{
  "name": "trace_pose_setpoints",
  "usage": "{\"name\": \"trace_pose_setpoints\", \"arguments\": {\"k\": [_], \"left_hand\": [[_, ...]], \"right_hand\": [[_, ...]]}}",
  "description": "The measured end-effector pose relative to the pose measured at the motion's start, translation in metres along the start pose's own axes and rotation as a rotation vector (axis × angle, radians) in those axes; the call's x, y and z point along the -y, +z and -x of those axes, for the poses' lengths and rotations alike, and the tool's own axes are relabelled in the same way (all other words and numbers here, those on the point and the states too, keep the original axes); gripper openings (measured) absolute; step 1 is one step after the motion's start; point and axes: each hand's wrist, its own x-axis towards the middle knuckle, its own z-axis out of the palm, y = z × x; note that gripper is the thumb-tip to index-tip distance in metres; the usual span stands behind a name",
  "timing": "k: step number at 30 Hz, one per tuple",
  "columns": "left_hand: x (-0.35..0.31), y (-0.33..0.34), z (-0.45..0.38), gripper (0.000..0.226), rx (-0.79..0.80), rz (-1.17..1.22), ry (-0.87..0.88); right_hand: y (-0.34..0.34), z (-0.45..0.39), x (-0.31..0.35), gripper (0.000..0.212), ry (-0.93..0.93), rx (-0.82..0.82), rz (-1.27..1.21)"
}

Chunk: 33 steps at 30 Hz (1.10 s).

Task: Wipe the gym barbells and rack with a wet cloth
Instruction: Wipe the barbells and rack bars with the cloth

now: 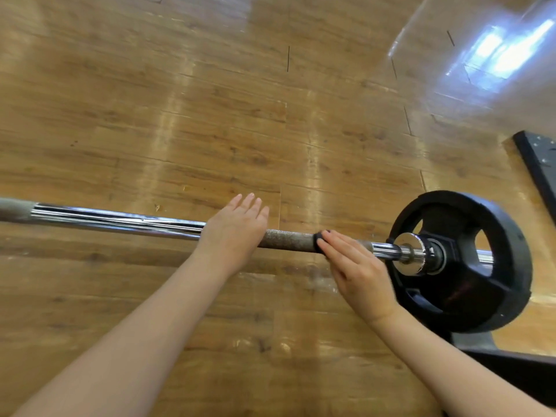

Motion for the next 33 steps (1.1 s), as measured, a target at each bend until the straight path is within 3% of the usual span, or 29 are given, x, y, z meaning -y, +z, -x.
{"name": "trace_pose_setpoints", "arguments": {"k": [5,7,11,18,23,26,33], "left_hand": [[0.0,0.001,-0.001,0.061,-0.042,-0.003,0.008],[0.0,0.0,0.0,0.06,-0.054,-0.014,0.003],[-0.003,-0.002,0.002,0.057,-0.043,-0.031,0.005],[0.005,-0.002,-0.006,0.067,0.092,0.053,0.032],[0.0,0.007,0.004,0.059,-0.151,0.004,-0.008],[0.006,0.022,0.01,0.049,-0.359,0.013,-0.065],[0.007,0.017,0.013,0.047,-0.303,-0.02,-0.106]], "right_hand": [[-0.014,-0.012,0.0,0.025,0.104,-0.104,-0.006],[0.0,-0.035,0.021,0.024,0.034,-0.135,-0.075],[0.023,-0.036,0.035,0.026,-0.09,-0.016,-0.081],[-0.018,-0.001,-0.004,0.03,0.157,-0.021,0.033],[0.017,-0.046,0.05,0.027,-0.062,-0.005,-0.034],[0.024,-0.048,0.051,0.033,-0.01,0.03,-0.019],[-0.002,-0.018,0.021,0.04,0.13,0.065,0.012]]}}
